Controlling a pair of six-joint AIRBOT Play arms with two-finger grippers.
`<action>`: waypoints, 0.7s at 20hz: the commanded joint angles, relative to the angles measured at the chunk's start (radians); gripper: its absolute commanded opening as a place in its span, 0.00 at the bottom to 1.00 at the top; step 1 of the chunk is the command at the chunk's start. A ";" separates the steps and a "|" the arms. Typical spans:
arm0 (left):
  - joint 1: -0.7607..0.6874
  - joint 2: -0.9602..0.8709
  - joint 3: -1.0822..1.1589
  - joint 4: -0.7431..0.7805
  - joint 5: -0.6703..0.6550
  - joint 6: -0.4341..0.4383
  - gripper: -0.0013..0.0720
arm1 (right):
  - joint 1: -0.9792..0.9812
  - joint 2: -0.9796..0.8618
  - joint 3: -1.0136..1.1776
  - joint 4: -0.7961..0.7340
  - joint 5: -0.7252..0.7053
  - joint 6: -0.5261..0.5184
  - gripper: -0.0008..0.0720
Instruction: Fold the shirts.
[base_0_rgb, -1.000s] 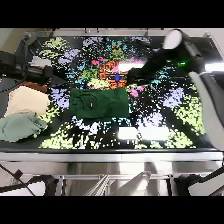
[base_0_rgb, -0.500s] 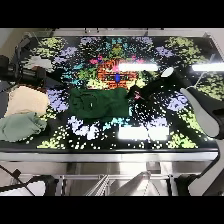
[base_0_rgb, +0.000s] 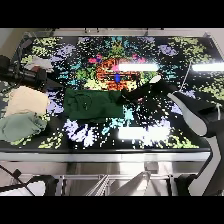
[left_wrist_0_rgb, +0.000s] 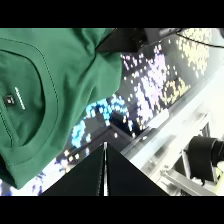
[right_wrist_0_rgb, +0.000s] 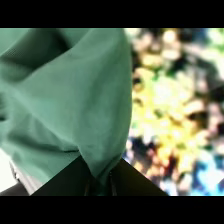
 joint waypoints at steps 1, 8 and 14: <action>0.000 0.000 0.000 0.001 0.020 -0.002 0.05 | -0.098 0.116 0.036 -0.206 0.100 0.064 0.05; 0.000 0.000 0.000 0.001 0.012 -0.002 0.05 | -0.780 0.420 0.175 -0.745 0.235 0.491 0.05; 0.000 0.000 0.000 0.002 0.012 -0.001 0.05 | -1.167 0.419 -0.090 -0.857 0.166 0.399 0.04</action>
